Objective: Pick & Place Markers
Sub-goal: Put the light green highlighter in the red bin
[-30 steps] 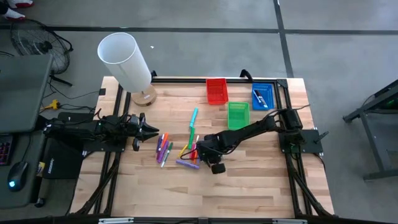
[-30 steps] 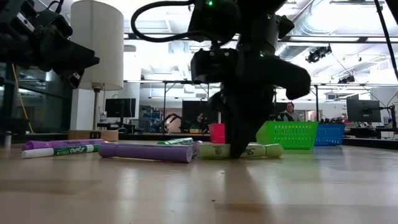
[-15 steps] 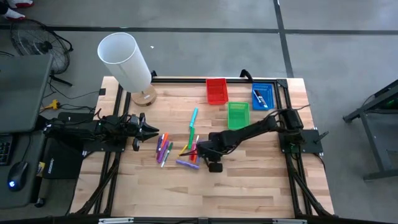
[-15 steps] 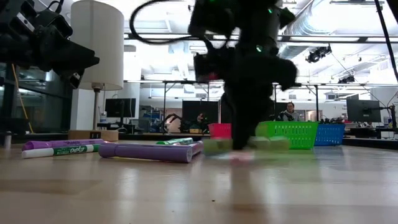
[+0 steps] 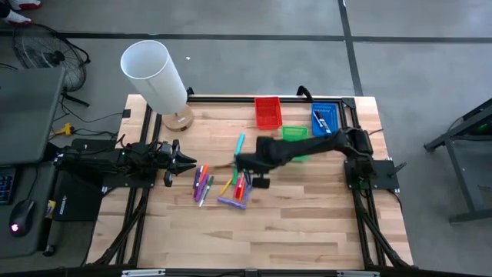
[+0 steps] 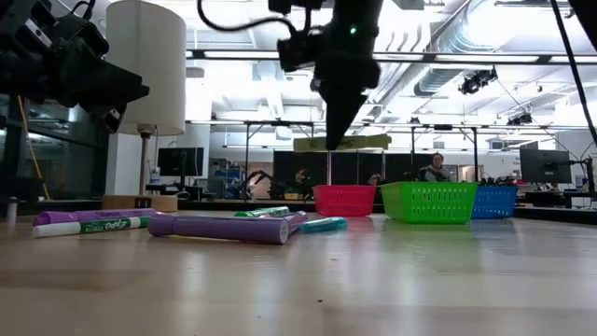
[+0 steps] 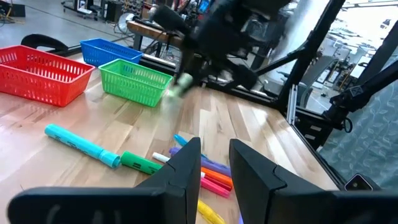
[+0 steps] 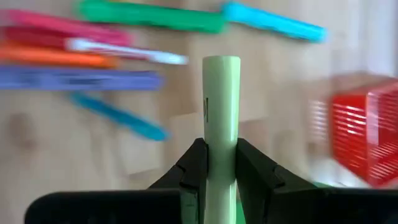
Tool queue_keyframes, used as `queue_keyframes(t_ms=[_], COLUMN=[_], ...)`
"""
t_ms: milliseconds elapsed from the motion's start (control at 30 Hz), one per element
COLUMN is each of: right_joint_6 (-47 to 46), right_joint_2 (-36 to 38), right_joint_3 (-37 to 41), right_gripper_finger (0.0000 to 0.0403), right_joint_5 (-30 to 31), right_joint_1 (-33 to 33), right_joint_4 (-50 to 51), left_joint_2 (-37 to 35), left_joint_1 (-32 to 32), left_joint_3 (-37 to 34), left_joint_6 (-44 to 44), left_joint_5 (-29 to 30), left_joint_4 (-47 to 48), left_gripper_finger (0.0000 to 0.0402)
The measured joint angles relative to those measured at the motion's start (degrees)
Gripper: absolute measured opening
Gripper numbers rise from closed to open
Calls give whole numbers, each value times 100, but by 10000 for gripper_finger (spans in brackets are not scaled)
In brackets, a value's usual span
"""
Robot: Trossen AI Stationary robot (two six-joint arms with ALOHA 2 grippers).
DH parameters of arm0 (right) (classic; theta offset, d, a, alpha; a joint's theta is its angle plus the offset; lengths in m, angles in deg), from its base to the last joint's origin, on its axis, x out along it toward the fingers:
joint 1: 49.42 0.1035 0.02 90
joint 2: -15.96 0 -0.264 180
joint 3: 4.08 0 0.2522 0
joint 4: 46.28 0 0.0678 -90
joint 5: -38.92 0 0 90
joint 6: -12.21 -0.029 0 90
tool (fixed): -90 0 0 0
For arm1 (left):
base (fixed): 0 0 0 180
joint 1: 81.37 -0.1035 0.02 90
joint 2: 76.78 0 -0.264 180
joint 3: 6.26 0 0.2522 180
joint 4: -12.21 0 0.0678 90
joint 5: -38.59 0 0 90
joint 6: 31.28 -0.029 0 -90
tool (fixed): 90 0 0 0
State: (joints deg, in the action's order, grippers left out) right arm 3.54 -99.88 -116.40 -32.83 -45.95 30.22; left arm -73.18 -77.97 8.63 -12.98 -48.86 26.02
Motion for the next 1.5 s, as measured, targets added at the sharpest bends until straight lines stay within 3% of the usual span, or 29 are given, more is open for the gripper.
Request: queue_keyframes(t_ms=[467,833,1133,1500], right_joint_6=[-2,-96,-473,-702], right_joint_2=[3,3,-248,-311], right_joint_3=[6,6,9,8], right_gripper_finger=[51,51,51,51], right_joint_5=[26,-529,-1319,-1531], right_joint_1=[-1797,-3068,-3685,-3909], right_joint_4=[-296,-1291,-1618,-1540], left_joint_2=[2,2,0,0], left_joint_1=[0,0,0,0], left_joint_3=[0,0,0,0], left_joint_6=[2,0,2,1], left_joint_5=[0,0,0,0], left_joint_4=[0,0,0,0], left_gripper_finger=[83,83,83,83])
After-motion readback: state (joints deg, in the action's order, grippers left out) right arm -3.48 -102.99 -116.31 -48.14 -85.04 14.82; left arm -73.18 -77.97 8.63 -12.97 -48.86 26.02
